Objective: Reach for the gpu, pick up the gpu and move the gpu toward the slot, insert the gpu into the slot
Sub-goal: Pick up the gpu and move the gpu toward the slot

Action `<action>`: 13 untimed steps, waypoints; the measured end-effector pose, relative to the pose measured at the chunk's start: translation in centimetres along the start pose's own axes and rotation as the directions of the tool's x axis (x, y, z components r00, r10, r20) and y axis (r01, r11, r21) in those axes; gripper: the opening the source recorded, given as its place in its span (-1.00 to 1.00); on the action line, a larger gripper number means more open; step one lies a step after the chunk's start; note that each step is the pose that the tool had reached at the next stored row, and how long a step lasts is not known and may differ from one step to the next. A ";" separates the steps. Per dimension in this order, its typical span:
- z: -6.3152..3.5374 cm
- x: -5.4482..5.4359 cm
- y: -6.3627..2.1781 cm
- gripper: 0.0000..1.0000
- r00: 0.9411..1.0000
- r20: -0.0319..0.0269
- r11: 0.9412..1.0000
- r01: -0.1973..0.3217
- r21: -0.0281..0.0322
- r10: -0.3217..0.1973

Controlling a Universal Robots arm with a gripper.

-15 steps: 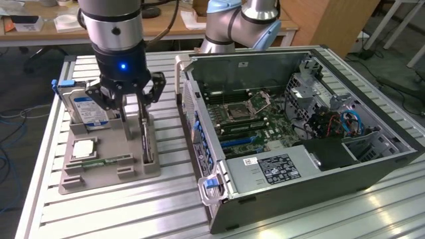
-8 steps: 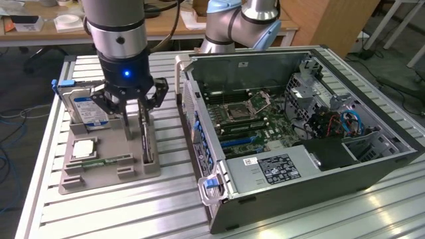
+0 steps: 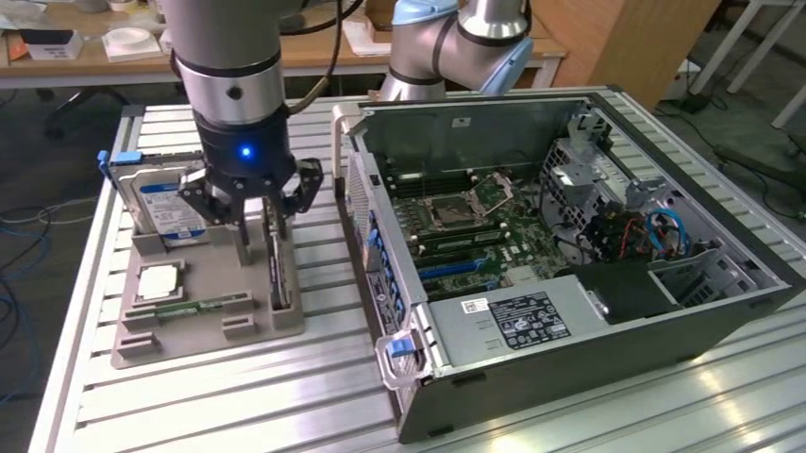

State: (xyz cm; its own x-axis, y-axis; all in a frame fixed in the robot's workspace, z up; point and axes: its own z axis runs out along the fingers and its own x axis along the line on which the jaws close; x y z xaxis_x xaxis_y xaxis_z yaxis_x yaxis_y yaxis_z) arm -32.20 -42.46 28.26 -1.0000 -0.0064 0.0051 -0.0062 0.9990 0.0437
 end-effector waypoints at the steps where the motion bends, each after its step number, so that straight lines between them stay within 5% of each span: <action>1: 0.19 0.0 -0.01 -0.06 1.000 0.000 1.000 -0.004 0.000 0.004; 13: 2.35 -0.2 -0.15 -0.06 0.999 0.002 0.999 -0.044 0.000 0.044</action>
State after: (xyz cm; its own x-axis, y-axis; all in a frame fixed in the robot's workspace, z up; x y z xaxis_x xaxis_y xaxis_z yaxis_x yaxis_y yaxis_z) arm -32.05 -42.50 25.90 -0.9993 0.0379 0.0051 0.0381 0.9983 0.0437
